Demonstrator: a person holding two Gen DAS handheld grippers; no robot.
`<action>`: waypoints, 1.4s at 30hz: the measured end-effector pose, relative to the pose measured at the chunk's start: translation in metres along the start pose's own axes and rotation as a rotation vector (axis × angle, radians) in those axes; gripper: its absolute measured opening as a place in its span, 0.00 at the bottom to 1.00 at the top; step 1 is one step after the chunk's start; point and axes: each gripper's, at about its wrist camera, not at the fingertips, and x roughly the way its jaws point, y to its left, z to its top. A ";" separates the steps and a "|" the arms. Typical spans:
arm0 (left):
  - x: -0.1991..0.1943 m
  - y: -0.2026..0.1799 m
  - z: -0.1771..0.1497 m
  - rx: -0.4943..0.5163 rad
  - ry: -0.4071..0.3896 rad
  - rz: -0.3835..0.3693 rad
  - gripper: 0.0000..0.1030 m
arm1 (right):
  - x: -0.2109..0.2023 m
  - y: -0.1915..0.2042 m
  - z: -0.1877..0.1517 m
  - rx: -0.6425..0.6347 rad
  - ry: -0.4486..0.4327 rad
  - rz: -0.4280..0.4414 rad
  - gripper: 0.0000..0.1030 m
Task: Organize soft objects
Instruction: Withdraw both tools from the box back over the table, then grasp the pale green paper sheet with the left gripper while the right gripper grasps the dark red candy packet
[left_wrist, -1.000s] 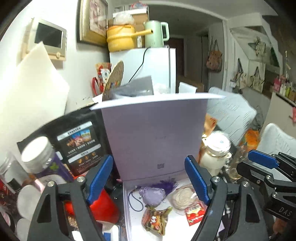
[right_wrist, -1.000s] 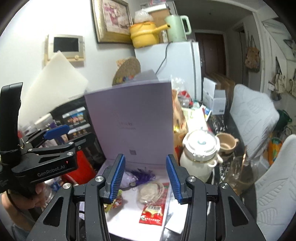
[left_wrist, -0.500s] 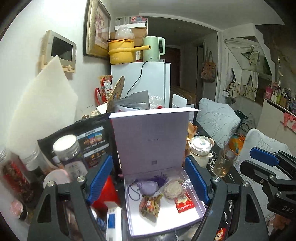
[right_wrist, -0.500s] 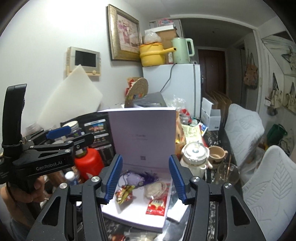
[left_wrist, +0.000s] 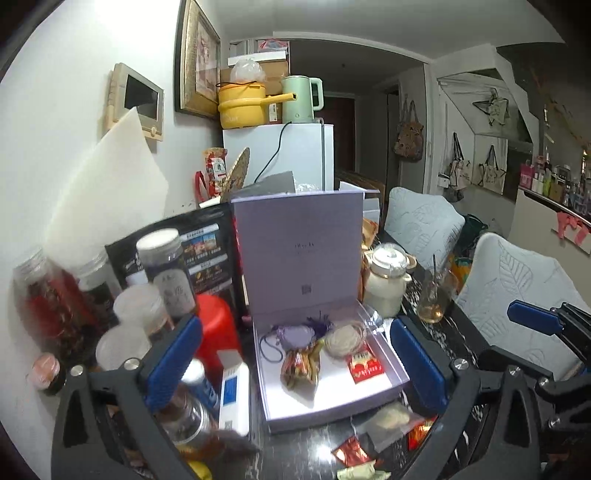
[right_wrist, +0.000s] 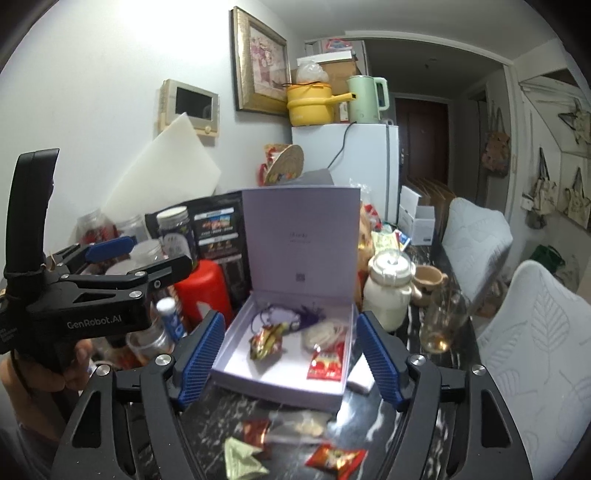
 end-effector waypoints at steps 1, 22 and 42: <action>-0.002 0.000 -0.004 0.000 0.003 -0.007 1.00 | -0.002 0.002 -0.005 0.005 0.005 0.003 0.72; -0.012 -0.004 -0.098 0.002 0.150 -0.121 1.00 | -0.014 0.017 -0.104 0.135 0.143 -0.025 0.74; 0.020 -0.032 -0.170 -0.034 0.320 -0.166 1.00 | 0.001 -0.008 -0.183 0.201 0.275 -0.074 0.74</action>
